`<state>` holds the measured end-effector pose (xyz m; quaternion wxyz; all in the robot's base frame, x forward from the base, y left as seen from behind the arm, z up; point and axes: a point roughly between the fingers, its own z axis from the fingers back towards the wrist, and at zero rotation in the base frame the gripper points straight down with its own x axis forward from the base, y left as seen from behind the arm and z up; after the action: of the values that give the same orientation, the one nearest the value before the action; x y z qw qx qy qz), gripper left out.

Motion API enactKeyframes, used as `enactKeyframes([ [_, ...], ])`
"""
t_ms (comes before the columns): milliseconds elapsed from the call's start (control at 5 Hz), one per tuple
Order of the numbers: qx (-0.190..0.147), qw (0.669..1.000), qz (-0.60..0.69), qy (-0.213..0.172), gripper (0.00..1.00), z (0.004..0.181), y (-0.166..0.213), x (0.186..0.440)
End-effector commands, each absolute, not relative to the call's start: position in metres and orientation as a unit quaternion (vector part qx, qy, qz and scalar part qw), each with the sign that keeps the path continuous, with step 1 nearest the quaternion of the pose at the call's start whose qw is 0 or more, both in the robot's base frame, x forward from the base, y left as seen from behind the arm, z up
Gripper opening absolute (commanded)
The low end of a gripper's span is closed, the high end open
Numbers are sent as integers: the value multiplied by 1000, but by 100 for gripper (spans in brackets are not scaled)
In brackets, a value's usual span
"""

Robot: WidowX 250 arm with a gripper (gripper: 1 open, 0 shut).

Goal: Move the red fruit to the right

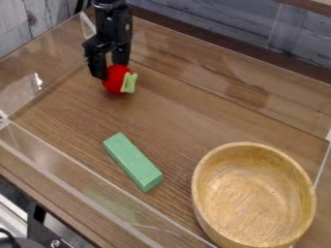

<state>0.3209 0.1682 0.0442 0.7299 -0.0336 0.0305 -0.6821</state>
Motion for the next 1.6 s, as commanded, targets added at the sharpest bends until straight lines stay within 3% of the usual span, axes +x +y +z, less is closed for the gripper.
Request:
enactKeyframes([
  [0,-11,765,-644,17,100,58,168,323],
  [200,-3,780,-625,14,0,61,169,320],
  [400,14,806,-592,12,0,74,169,317],
  [800,31,845,-534,5,0,118,147,332],
  [1200,31,847,-531,2,0,112,84,343],
  [1400,27,854,-519,1,0,98,47,362],
])
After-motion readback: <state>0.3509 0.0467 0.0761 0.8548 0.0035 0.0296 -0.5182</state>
